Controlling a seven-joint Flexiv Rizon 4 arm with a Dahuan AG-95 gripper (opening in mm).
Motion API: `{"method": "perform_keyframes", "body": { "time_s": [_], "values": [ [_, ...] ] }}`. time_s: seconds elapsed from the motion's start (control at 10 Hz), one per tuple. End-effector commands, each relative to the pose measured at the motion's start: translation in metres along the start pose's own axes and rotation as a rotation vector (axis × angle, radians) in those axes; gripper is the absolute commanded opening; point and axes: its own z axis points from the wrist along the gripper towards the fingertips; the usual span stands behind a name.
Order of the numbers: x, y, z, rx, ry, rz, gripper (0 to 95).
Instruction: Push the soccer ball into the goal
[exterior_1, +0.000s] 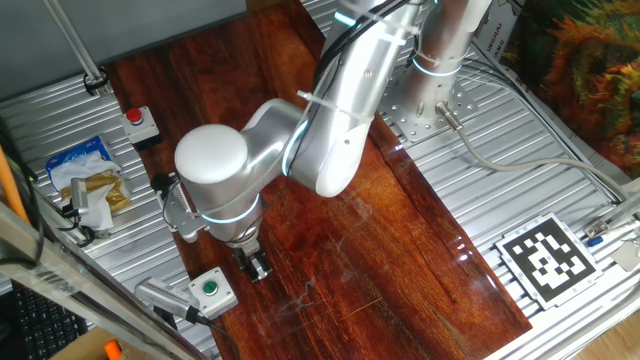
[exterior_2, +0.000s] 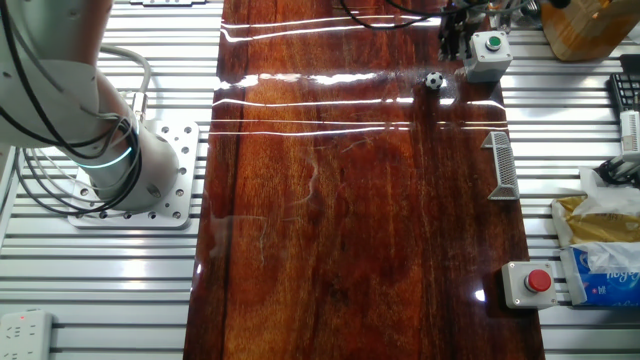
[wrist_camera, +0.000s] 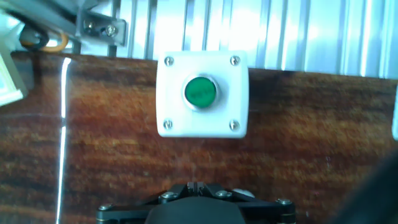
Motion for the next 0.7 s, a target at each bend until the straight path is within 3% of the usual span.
{"method": "perform_keyframes", "body": {
  "time_s": [0.1, 0.2, 0.3, 0.4, 0.5, 0.7],
  "values": [
    [-0.0001, -0.0004, 0.0007, 0.000, 0.002, 0.001, 0.0],
    [0.0002, -0.0005, 0.0008, 0.001, 0.004, 0.004, 0.0],
    [0.0006, -0.0006, 0.0009, -0.005, 0.006, 0.081, 0.0],
    [0.0007, -0.0006, 0.0008, -0.037, 0.007, 0.191, 0.0],
    [0.0006, -0.0006, 0.0008, -0.049, 0.015, 0.297, 0.0],
    [0.0012, -0.0010, 0.0004, -0.045, 0.026, 0.370, 0.0]
  ]
}}
